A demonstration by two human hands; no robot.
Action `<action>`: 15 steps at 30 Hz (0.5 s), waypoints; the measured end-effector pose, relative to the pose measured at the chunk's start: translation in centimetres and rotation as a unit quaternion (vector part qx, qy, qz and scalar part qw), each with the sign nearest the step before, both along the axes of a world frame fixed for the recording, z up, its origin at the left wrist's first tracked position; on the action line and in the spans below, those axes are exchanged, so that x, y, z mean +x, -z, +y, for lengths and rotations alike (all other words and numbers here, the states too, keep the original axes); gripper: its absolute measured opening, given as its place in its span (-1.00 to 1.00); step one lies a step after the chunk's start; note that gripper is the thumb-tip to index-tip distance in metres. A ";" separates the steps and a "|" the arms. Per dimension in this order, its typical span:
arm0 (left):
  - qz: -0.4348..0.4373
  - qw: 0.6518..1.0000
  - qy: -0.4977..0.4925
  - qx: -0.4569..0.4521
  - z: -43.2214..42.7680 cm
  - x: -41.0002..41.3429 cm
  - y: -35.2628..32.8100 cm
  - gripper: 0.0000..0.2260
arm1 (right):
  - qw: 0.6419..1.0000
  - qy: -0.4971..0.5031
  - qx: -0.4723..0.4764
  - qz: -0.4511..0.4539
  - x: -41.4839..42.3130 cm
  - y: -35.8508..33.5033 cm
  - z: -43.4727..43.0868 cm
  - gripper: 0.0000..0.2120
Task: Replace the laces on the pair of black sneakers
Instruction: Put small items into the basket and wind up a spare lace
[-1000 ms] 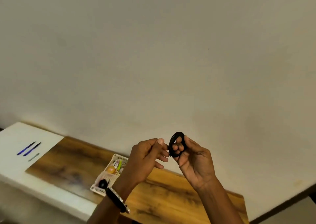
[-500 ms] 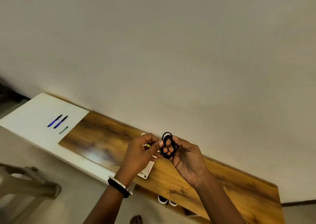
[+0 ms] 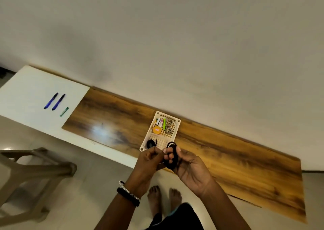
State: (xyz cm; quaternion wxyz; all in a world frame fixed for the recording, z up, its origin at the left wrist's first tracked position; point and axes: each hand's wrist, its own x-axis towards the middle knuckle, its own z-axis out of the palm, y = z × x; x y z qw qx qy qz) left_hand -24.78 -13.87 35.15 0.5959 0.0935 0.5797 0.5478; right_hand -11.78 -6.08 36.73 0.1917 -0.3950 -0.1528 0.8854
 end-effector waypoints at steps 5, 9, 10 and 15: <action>-0.008 0.998 -0.022 -0.055 0.6 -0.3 3.3 -0.77 | 0.996 -0.065 -0.054 -0.037 -0.2 3.3 2.0 -0.72; 0.033 0.996 -0.036 -0.070 2.1 -0.9 6.0 -0.75 | 0.976 -0.154 0.006 -0.157 -1.1 5.3 4.0 -0.80; 0.052 0.995 -0.032 -0.075 2.7 -1.3 7.0 -0.76 | 0.969 -0.165 0.019 -0.185 -1.3 6.1 4.6 -0.80; 0.158 0.980 0.007 -0.122 5.7 -2.8 12.7 -0.79 | 0.968 -0.150 0.006 -0.203 -1.7 11.1 6.8 -0.79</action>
